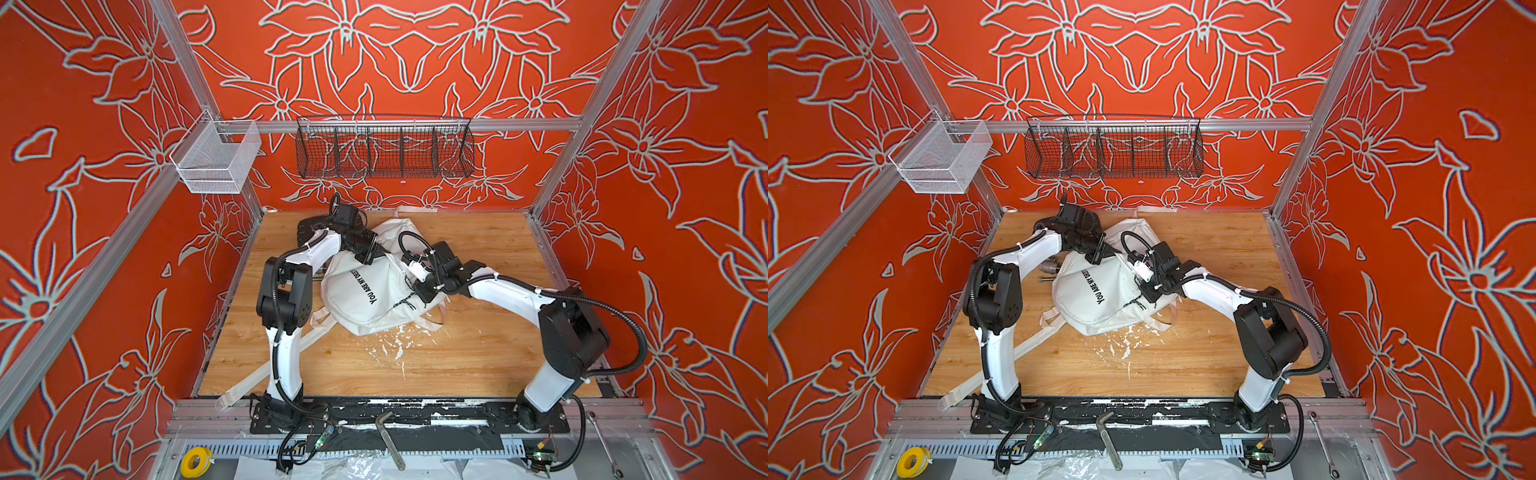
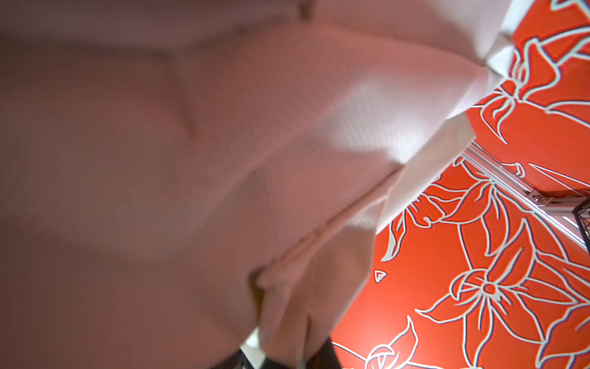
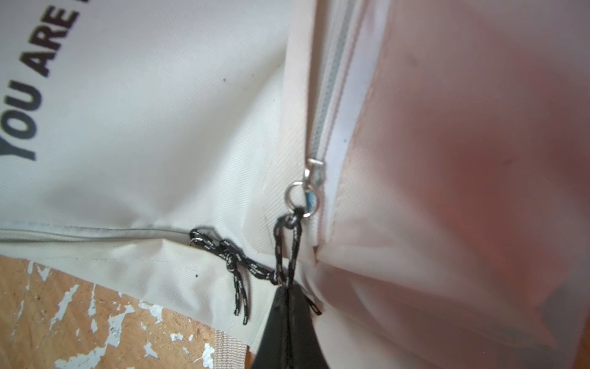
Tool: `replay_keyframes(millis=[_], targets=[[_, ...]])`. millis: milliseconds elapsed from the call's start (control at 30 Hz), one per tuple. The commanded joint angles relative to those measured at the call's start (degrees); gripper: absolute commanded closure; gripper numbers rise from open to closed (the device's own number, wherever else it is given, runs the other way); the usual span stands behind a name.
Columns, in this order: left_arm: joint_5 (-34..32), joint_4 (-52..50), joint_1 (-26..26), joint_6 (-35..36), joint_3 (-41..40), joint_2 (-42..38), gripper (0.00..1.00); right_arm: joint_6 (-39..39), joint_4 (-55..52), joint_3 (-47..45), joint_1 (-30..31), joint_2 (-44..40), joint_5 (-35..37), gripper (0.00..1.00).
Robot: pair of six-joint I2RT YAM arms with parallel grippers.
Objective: Pack books, pencil case, and school supplies into a backpack
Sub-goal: Zip the student bag at the center of the table.
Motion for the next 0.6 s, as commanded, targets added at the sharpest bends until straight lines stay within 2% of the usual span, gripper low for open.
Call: replay_keyframes(millis=[0,133,200,267,567], targets=[[3.03,4.03,1.4,-1.7,3.59,-2.76,1.0,3.62,-6.8,-0.94,0.24,-0.02,-0.64,1.0],[3.38,5.66,1.81,-3.3,3.52,-3.27,1.0,9.46,-10.02,0.34,0.24,1.7,-2.72,1.0],[3.37,5.12,1.82,-3.04,3.56,-3.57,1.0,10.57,-7.62,-1.36,0.24,0.11,-4.07,1.0],[3.04,4.95,2.12,-3.03,2.91,-4.12,1.0,10.94,-6.08,-2.82,0.24,-0.84,-3.98,1.0],[3.37,6.78,5.28,-4.41,3.99,-5.12,1.0,16.23,-13.37,-7.27,-0.25,0.63,-1.75,1.0]])
